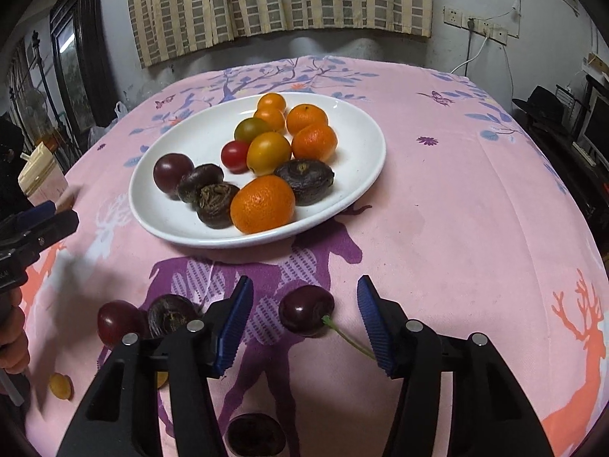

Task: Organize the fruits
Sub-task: 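Grasp a dark cherry with the right tool while the left tool grasps a red plum, drop both on plate, then grasp a dark cherry with the right tool while the left tool grasps a yellow fruit, drop both on plate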

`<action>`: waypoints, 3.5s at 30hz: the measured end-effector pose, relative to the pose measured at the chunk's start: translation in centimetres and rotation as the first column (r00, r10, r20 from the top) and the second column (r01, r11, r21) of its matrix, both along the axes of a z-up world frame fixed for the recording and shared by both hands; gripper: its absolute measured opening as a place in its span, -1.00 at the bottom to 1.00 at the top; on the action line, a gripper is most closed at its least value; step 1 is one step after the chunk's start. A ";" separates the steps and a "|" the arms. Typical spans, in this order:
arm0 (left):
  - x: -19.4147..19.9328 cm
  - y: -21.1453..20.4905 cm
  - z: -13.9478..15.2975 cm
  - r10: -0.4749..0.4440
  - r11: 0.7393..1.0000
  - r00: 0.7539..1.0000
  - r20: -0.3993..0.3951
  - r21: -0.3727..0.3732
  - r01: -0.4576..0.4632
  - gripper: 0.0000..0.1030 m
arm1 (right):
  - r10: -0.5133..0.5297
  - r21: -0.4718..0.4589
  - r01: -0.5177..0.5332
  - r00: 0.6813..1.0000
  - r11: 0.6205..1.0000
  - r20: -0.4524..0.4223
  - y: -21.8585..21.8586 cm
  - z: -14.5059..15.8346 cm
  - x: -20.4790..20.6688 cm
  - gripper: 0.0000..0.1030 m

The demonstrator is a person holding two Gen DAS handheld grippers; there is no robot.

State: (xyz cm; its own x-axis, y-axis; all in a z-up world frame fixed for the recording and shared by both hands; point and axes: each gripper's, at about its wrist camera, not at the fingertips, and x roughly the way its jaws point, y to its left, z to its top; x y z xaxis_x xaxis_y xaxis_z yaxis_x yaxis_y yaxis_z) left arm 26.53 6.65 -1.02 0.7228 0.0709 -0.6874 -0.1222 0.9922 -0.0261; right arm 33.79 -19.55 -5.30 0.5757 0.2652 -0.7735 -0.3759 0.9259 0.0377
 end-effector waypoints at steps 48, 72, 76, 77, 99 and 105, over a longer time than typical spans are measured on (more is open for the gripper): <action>-2.1 -8.7 -3.1 -0.548 0.831 0.821 -0.163 0.005 0.556 -0.27 | 0.033 0.032 -0.032 0.999 0.999 -0.016 0.2 0.7 -1.0 -0.40; 7.4 -4.2 3.0 -0.320 0.942 0.947 0.012 -0.101 0.319 -0.30 | -0.007 0.048 -0.004 0.972 0.999 0.234 2.9 6.2 2.1 -0.41; 11.1 -3.5 2.0 -0.263 0.960 0.965 -0.017 -0.107 0.260 -0.30 | -0.015 0.047 0.005 0.975 0.999 0.222 3.9 5.8 5.0 -0.41; 11.6 -3.4 1.8 -0.257 0.961 0.966 -0.024 -0.109 0.253 -0.30 | -0.013 0.042 0.004 0.975 0.999 0.220 4.1 5.6 5.4 -0.40; -0.1 -1.3 3.8 -0.160 0.986 0.979 0.131 -0.022 0.164 0.90 | 0.056 -0.003 -0.057 0.965 0.998 0.255 3.1 5.9 -2.6 0.09; -1.6 0.3 0.9 -0.057 0.998 0.998 0.036 -0.012 0.058 0.90 | 0.065 0.051 -0.069 0.995 0.996 0.076 1.1 3.1 -3.4 0.12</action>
